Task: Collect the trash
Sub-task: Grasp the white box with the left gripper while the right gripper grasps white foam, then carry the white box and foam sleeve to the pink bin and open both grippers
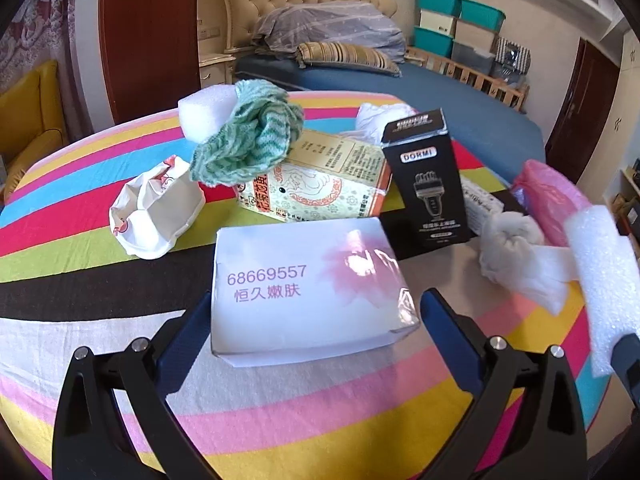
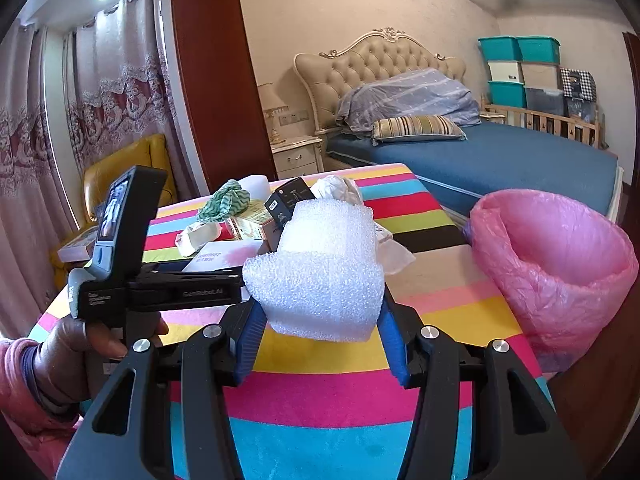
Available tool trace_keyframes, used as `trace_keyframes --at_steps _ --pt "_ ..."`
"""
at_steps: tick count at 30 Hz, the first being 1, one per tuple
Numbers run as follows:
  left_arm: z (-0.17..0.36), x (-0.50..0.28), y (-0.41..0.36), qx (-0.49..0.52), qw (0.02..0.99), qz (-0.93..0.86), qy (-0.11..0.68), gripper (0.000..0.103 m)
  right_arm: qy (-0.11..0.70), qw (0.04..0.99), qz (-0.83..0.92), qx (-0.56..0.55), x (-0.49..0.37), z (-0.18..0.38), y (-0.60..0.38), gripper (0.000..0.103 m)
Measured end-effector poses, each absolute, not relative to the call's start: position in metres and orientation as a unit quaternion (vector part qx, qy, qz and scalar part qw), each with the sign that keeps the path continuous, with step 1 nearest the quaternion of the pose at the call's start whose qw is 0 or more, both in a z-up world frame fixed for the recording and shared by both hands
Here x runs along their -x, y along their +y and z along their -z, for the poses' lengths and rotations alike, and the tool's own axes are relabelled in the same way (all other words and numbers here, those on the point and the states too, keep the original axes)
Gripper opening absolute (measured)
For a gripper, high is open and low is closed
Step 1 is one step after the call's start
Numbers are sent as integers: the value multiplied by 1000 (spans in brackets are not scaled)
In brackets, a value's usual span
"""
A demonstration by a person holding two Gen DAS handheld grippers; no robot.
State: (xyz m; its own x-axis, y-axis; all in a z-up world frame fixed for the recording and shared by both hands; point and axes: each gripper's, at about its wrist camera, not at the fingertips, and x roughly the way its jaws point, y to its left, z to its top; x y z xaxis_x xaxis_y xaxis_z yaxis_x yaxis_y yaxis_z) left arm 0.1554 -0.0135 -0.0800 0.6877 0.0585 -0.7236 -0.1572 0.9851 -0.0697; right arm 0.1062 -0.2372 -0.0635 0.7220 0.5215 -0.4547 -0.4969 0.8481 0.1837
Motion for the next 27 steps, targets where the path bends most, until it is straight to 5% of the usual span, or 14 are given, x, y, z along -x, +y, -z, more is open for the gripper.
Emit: trace_keyframes --at_steps 27 --pt "30 -68 -9 55 973 -14 226 91 218 939 -266 -13 -95 44 -232 49"
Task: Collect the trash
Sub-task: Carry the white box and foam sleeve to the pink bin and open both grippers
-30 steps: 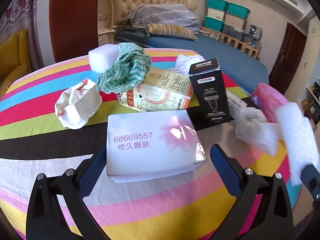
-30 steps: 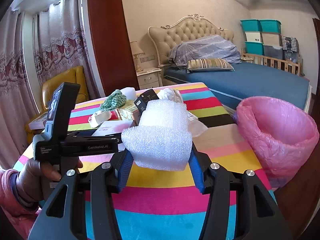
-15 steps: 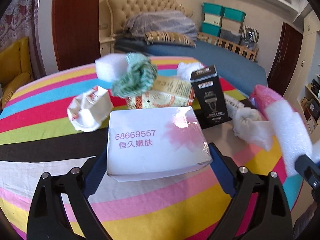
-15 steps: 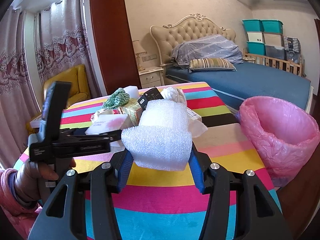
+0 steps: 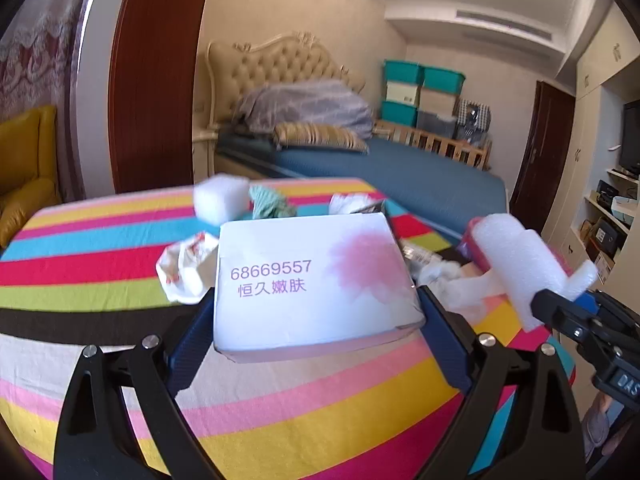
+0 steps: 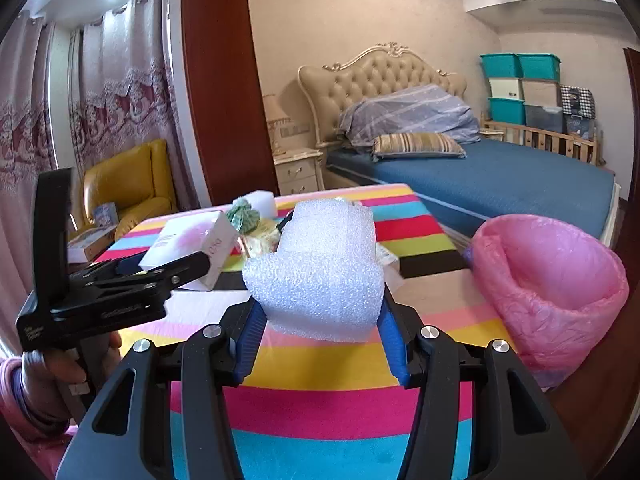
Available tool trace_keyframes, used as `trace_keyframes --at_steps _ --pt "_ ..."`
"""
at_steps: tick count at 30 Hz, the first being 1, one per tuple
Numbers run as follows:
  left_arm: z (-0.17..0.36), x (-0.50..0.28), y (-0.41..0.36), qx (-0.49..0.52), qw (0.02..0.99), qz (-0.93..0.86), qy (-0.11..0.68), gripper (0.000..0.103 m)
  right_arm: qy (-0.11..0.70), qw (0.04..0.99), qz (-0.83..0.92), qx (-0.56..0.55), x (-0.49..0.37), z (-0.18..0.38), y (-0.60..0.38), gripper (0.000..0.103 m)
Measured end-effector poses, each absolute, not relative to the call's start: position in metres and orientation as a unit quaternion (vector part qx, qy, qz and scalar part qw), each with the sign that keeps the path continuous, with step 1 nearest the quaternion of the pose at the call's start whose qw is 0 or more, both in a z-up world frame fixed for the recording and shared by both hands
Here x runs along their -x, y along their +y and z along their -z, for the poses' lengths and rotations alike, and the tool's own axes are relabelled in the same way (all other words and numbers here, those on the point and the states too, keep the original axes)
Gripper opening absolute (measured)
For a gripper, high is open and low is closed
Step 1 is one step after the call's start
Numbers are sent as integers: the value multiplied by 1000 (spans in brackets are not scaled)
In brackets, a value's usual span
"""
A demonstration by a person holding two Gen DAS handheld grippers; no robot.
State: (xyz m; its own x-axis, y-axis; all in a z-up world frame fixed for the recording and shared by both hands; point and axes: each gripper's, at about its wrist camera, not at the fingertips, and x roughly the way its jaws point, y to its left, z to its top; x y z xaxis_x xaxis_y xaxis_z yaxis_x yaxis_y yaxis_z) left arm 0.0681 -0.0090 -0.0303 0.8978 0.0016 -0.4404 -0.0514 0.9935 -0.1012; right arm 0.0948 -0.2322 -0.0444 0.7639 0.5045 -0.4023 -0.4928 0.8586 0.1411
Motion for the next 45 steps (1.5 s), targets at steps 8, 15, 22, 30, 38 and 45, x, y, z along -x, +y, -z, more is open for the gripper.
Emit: trace_keyframes --at_steps 8,15,22,30,38,45 --pt "18 -60 -28 23 982 0 187 92 204 947 -248 -20 -94 37 -245 49" --pt "13 -66 -42 3 983 23 180 92 195 956 -217 -22 -98 32 -269 49" --pt "5 -86 -67 -16 981 70 180 92 207 963 -173 -12 -108 31 -296 50" --pt "0 -119 -113 -54 973 136 181 92 199 973 -114 1 -116 26 -341 50" --pt "-6 -158 -157 -72 958 208 186 92 204 976 -78 -5 -134 27 -394 50" --pt "-2 -187 -198 -75 944 248 202 92 212 975 -68 6 -153 36 -415 50"
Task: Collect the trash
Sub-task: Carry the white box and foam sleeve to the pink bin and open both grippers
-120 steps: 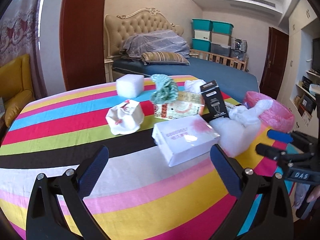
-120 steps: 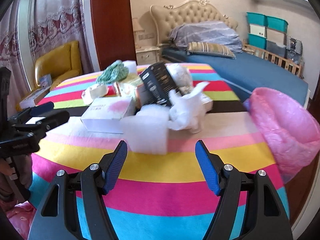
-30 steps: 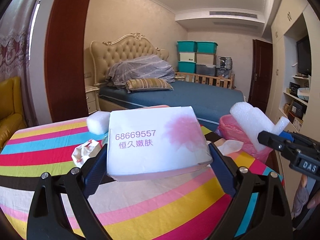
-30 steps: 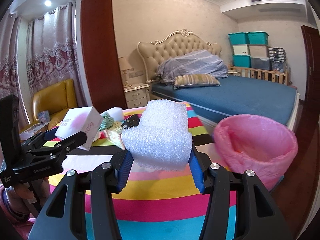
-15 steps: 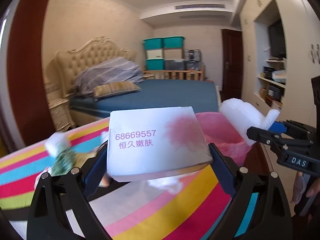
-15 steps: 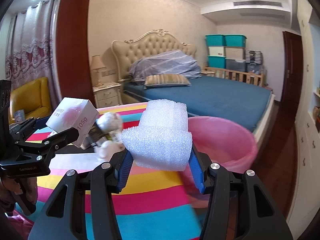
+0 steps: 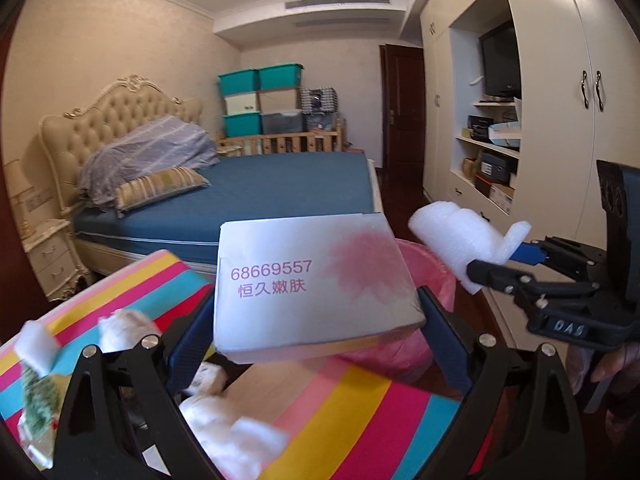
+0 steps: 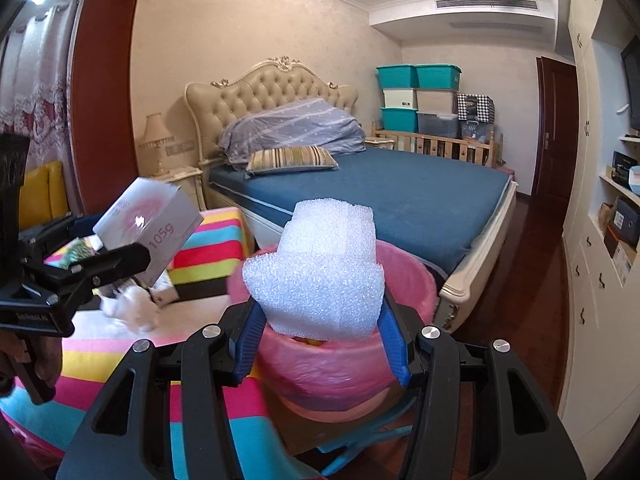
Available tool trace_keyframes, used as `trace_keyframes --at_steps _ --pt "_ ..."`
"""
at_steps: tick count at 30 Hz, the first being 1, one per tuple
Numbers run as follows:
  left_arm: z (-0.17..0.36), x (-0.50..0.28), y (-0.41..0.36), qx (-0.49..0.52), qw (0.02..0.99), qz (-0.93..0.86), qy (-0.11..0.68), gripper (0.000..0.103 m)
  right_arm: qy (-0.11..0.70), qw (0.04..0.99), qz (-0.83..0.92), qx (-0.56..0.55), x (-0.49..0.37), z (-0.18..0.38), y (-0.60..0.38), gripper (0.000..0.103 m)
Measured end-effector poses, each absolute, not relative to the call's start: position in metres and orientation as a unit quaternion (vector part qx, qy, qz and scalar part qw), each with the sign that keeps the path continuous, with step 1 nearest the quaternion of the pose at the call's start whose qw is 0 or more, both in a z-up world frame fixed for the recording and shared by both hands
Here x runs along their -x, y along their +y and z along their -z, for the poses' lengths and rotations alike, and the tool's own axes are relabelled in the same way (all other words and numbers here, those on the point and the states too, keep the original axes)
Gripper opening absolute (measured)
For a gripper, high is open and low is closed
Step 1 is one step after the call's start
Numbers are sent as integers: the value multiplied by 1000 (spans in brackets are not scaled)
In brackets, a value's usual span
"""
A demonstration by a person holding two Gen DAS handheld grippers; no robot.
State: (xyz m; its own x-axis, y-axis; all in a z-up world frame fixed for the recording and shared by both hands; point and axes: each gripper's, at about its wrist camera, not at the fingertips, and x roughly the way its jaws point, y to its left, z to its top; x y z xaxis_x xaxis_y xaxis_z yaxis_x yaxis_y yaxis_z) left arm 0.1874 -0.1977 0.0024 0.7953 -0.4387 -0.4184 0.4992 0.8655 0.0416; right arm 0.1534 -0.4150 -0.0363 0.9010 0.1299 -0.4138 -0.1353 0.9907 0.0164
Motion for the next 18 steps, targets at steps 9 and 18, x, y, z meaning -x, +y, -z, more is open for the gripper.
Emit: trace_keyframes --at_steps 9,18 --pt "9 -226 -231 -83 935 274 210 92 226 972 -65 0 -188 48 -444 50" --pt "27 -271 -246 -48 922 291 252 93 236 968 -83 -14 -224 60 -461 52"
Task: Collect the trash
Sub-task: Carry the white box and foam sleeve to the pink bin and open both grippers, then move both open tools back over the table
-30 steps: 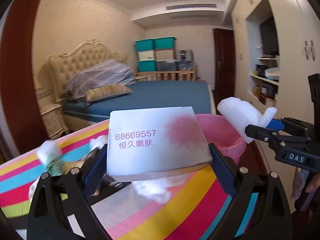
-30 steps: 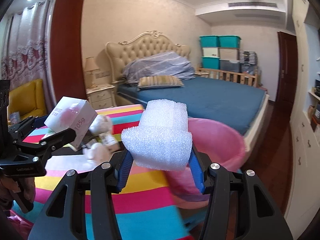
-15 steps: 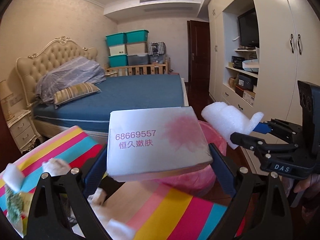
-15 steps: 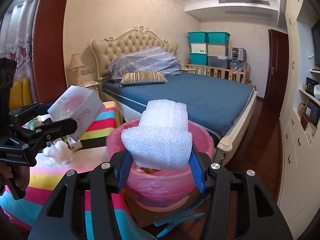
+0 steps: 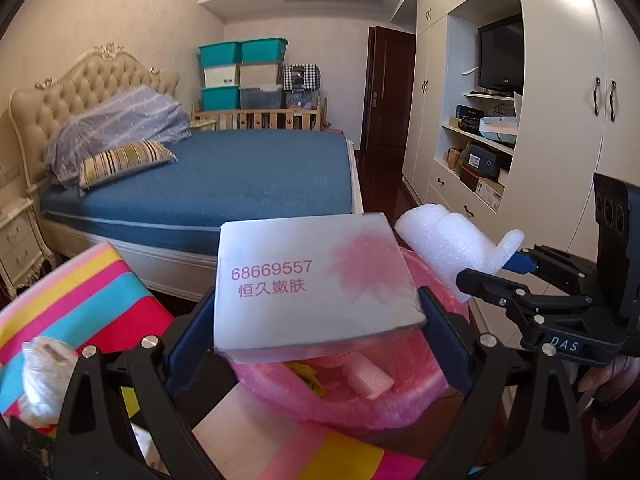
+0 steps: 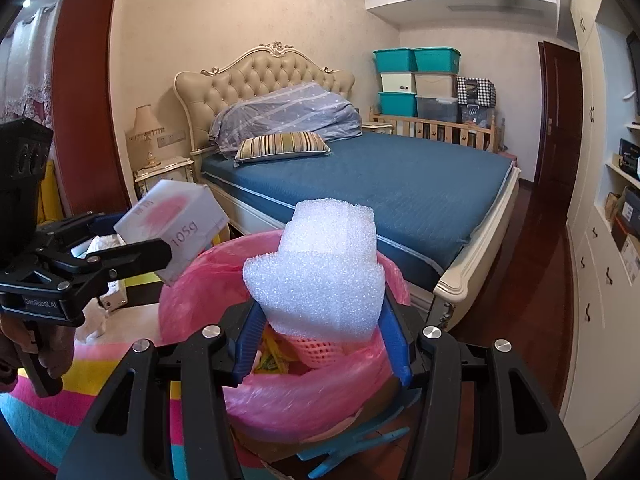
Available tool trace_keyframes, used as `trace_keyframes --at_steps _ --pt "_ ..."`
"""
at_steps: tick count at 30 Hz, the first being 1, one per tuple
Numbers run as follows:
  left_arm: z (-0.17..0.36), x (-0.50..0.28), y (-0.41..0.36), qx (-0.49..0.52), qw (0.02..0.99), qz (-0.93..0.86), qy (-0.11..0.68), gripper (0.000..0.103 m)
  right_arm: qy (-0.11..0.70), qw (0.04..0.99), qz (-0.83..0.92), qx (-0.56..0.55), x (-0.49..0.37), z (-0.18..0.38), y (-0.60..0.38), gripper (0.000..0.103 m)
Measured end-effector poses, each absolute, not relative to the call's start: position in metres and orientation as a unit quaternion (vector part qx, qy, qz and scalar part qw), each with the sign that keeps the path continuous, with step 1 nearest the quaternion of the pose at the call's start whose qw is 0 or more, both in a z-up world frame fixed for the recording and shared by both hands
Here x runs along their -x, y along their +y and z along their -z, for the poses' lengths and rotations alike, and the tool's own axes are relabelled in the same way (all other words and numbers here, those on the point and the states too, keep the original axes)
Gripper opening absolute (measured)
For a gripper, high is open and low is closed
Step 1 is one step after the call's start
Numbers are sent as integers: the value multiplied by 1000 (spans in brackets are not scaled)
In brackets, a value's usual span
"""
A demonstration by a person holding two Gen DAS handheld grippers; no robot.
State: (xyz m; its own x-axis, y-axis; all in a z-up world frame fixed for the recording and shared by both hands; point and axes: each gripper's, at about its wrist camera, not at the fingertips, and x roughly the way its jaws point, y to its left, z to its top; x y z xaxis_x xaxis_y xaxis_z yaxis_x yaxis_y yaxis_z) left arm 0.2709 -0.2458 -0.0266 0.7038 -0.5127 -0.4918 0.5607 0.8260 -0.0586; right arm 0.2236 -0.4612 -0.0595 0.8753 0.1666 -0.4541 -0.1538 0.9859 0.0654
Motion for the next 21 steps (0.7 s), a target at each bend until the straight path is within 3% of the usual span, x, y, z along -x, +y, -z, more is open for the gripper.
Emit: trace_keyframes --at_steps 3,5,7,21 --pt "31 -282 -250 -42 917 299 261 93 237 967 -92 -18 -235 65 -467 53" --pt "34 -286 -250 -38 917 298 263 98 243 965 -92 -23 -241 72 -472 60" --pt "35 -288 -247 -31 920 291 262 98 241 966 -89 -32 -241 76 -478 74" --pt "20 -234 -212 -49 940 235 243 98 234 968 -86 4 -181 72 -444 74"
